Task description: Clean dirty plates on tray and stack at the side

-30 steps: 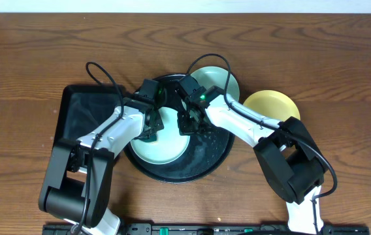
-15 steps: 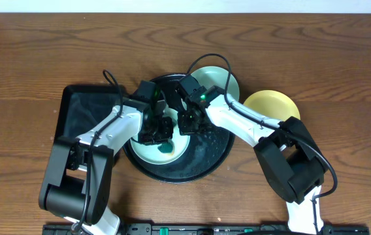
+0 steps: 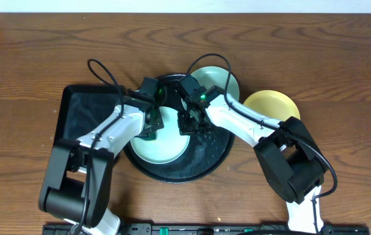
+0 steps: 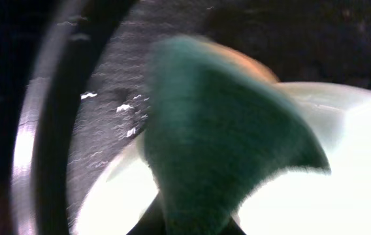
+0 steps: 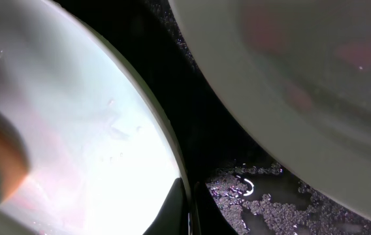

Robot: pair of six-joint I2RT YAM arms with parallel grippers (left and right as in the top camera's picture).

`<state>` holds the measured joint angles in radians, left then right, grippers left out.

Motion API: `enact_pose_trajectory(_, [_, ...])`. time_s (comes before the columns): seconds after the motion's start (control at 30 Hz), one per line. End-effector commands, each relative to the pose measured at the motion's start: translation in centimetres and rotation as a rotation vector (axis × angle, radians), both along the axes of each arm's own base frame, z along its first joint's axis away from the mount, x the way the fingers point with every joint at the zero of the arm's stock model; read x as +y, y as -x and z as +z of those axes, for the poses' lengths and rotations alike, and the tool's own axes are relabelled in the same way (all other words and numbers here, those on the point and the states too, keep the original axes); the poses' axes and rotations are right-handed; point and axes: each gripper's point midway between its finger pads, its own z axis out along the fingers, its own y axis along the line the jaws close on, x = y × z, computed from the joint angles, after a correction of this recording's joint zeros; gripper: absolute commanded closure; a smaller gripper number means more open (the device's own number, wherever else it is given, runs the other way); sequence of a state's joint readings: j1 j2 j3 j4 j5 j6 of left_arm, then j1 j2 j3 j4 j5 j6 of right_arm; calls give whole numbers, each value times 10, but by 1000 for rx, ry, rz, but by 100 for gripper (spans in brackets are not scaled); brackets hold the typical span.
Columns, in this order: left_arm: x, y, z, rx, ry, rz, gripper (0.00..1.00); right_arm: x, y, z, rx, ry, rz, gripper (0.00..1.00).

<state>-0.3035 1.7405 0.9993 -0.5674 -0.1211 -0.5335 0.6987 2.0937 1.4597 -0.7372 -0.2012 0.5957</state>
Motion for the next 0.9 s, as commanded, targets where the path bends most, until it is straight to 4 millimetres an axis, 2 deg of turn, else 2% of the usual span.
enact_pose_trajectory(0.0, [13,-25,66,-155,-30,37,93,-8,-8,-5,-10,36,-25,99])
enact_pose_trajectory(0.07, [17,-21,89,-172,-29,16,92,-9,-8,-5,-11,36,-25,99])
enact_pose_trajectory(0.17, [34,-11,113,-185,-36,32,93,-7,-8,-5,-17,30,-1,99])
enact_pose_trajectory(0.33, [79,4,120,-148,-61,132,92,6,-4,6,-24,-43,116,99])
enact_pose_trajectory(0.37, [96,7,118,-135,-67,183,93,8,-8,18,-60,-51,156,99])
enact_pose_trajectory(0.4, [103,7,117,-131,-69,207,93,10,-11,27,-89,-58,183,99])
enact_pose_trajectory(0.47, [116,8,115,-126,-72,248,93,13,-17,48,-159,-69,224,99])
enact_pose_trajectory(0.57, [131,8,115,-133,-75,295,93,7,-26,81,-270,-40,222,99])
enact_pose_trajectory(0.67, [140,10,115,-133,-76,325,92,-2,-32,108,-368,6,203,99])
enact_pose_trajectory(0.87, [147,12,114,-129,-78,346,92,-21,-40,149,-548,134,212,99])
